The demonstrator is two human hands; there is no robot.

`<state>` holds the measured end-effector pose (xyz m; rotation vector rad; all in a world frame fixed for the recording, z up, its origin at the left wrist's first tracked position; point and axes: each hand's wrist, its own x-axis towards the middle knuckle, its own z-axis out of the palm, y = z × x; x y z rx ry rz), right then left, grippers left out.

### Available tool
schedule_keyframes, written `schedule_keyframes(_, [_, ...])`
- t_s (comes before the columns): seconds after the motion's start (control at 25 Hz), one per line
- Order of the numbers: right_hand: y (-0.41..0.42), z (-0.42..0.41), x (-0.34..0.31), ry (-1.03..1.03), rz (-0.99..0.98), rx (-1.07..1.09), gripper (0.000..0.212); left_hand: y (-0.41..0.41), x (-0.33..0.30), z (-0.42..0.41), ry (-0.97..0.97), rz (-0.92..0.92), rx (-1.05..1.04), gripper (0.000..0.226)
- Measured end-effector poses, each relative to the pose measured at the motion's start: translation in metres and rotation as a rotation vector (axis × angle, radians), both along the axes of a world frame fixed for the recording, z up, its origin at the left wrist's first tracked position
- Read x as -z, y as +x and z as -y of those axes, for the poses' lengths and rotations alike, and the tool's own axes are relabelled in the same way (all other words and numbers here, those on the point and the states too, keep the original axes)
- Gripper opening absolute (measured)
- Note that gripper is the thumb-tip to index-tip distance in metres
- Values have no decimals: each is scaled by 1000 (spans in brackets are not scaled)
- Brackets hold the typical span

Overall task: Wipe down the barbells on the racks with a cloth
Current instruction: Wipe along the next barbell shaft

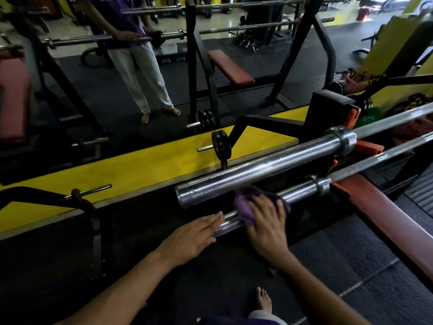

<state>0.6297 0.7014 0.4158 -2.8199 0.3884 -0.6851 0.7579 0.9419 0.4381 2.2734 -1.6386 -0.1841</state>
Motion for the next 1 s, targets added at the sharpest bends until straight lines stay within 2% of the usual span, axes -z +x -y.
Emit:
schedule_keyframes(0.08, [7,42,-10,85,-42,195,46,-2,-5,1,12,16,-14,58])
schedule_keyframes(0.16, [18,42,-21,174,-85,305,38,-3,-8,0,15,15,-11,59])
schedule_keyframes(0.28, [16,-12,-16,204,-24,161,36,-2,-9,0,20,4,-12,59])
schedule_keyframes(0.32, [7,-28,-13,279,33,93,35,-2,-9,0,21,8,-16,59])
schedule_keyframes(0.4, [-15,-44,-29,627,172,101,29,-3,-8,0,18,12,-26,60])
schedule_keyframes(0.48, [-39,-49,-49,1070,347,324,27,-3,-8,-1,27,-11,-28,60])
schedule_keyframes(0.56, [-61,-35,-52,1282,514,584,20,-2,-9,0,41,-39,-8,59])
schedule_keyframes(0.68, [-90,2,-41,1624,661,721,22,-2,-15,0,138,-162,-18,58])
schedule_keyframes(0.76, [-104,22,-44,1841,582,727,24,-6,-21,5,115,-120,-48,60])
schedule_keyframes(0.84, [-112,40,-58,1988,343,616,30,-20,-35,26,16,-78,-63,64])
schedule_keyframes(0.92, [-113,60,-73,1969,78,394,41,-42,-58,69,-77,-143,-31,69])
schedule_keyframes(1.0, [-107,72,-85,1890,-124,144,44,-61,-79,120,-83,-314,-2,75])
